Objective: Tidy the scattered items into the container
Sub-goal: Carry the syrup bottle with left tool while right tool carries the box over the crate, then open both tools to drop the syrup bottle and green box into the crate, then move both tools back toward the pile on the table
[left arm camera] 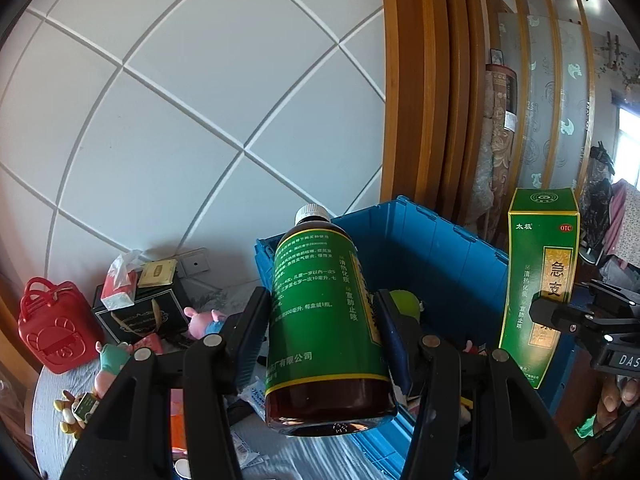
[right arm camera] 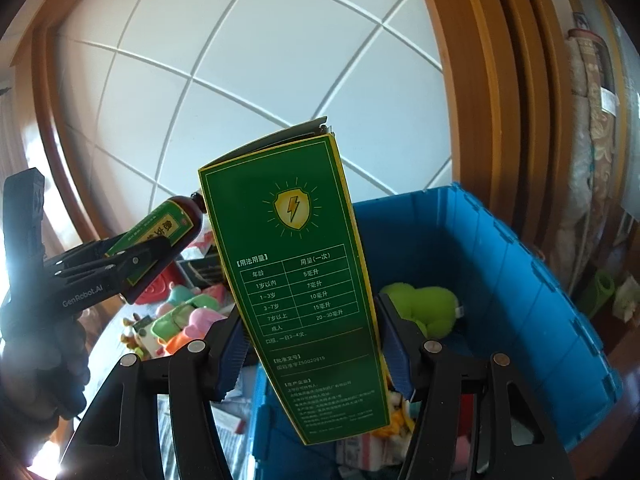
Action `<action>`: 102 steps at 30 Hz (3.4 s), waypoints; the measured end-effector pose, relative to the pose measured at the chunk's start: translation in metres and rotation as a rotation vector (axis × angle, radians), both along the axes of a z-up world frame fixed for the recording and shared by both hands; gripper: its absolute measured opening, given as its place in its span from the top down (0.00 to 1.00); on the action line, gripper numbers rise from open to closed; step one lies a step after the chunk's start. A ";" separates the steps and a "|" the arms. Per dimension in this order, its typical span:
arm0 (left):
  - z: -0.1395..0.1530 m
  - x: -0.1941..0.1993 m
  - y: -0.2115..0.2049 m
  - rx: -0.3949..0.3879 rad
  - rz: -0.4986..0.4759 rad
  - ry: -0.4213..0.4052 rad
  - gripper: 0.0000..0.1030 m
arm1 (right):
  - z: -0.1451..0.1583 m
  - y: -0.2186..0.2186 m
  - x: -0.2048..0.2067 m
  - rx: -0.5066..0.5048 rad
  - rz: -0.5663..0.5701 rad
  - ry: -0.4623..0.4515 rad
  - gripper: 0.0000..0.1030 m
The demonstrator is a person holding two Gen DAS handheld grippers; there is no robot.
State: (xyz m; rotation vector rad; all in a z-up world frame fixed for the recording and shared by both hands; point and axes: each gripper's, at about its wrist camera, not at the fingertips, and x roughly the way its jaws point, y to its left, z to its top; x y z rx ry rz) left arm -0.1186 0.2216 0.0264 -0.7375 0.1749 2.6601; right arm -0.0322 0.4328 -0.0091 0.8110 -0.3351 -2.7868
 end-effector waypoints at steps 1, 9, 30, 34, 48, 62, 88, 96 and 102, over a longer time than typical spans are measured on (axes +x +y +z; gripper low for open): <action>-0.001 -0.003 0.007 0.000 -0.011 -0.003 0.49 | -0.002 0.004 -0.001 0.000 -0.012 -0.004 0.43; -0.008 -0.027 0.056 -0.012 -0.096 -0.023 0.49 | -0.011 0.037 0.000 -0.011 -0.098 -0.034 0.43; -0.017 -0.059 0.126 -0.010 -0.230 -0.046 0.49 | -0.033 0.086 -0.014 -0.026 -0.228 -0.091 0.42; -0.015 -0.066 0.119 0.008 -0.176 -0.076 0.22 | -0.031 0.085 -0.018 -0.022 -0.234 -0.076 0.02; -0.018 -0.060 0.061 -0.112 0.067 -0.066 0.00 | -0.023 0.056 -0.020 -0.012 -0.160 -0.055 0.00; -0.035 -0.028 -0.027 -0.093 0.149 -0.118 0.00 | -0.013 -0.028 -0.014 0.031 -0.051 -0.052 0.00; -0.130 0.032 -0.298 -0.100 0.453 -0.301 0.00 | -0.061 -0.252 -0.018 0.116 0.230 -0.127 0.00; -0.176 0.053 -0.386 -0.125 0.538 -0.368 0.01 | -0.110 -0.322 -0.019 0.151 0.286 -0.217 0.00; -0.212 0.059 -0.432 -0.156 0.531 -0.381 0.02 | -0.148 -0.369 -0.024 0.174 0.309 -0.281 0.00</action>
